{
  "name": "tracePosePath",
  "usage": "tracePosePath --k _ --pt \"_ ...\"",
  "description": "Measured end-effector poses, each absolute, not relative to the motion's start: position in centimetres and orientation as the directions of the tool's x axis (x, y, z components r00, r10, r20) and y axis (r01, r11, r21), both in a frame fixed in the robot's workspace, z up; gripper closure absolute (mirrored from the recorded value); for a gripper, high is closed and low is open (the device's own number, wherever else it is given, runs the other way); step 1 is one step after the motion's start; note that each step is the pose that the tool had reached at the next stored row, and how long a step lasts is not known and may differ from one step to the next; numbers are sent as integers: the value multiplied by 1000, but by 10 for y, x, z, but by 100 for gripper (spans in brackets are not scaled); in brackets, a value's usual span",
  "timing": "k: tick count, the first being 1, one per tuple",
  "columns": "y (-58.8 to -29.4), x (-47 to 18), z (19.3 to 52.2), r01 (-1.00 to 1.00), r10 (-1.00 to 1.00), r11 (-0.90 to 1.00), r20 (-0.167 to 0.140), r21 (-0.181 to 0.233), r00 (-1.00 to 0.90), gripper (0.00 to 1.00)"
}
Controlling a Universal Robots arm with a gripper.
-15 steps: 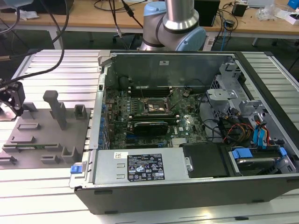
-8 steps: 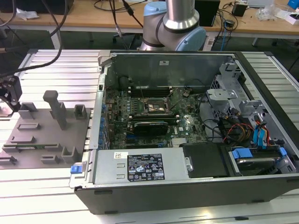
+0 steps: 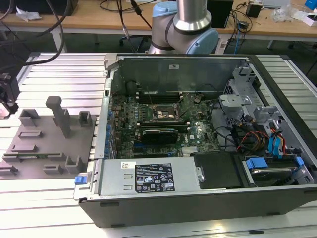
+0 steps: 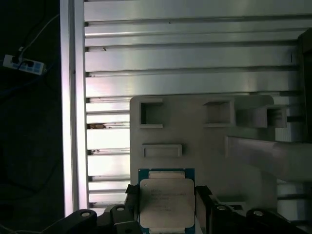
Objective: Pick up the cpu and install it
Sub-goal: 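Pick up the cpu and move it towards the insertion slot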
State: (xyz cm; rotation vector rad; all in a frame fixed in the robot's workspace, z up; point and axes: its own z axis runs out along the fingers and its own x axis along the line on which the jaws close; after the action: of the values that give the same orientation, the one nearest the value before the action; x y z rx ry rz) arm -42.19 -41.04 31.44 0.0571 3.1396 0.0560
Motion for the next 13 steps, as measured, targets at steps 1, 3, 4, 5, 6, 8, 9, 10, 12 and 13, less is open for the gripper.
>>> tracePosePath --k 1,3,4,5,6,8,9,10,12,13 --pt "-410 -422 317 36 36 999 0 36 -999 45" --pt "-410 -422 321 36 36 999 0 36 -999 45" --pt "-410 -422 323 36 36 999 0 36 -999 45" --pt "-410 -422 326 36 36 999 0 36 -999 45" --pt "-410 -422 328 36 36 999 0 36 -999 45" --pt "-410 -422 334 36 36 999 0 36 -999 45" --pt "-410 -422 337 36 36 999 0 36 -999 45" --pt "-410 -422 339 36 36 999 0 36 -999 45" --pt "-410 -422 343 36 36 999 0 36 -999 45" --pt "-410 -422 346 36 36 999 0 36 -999 45"
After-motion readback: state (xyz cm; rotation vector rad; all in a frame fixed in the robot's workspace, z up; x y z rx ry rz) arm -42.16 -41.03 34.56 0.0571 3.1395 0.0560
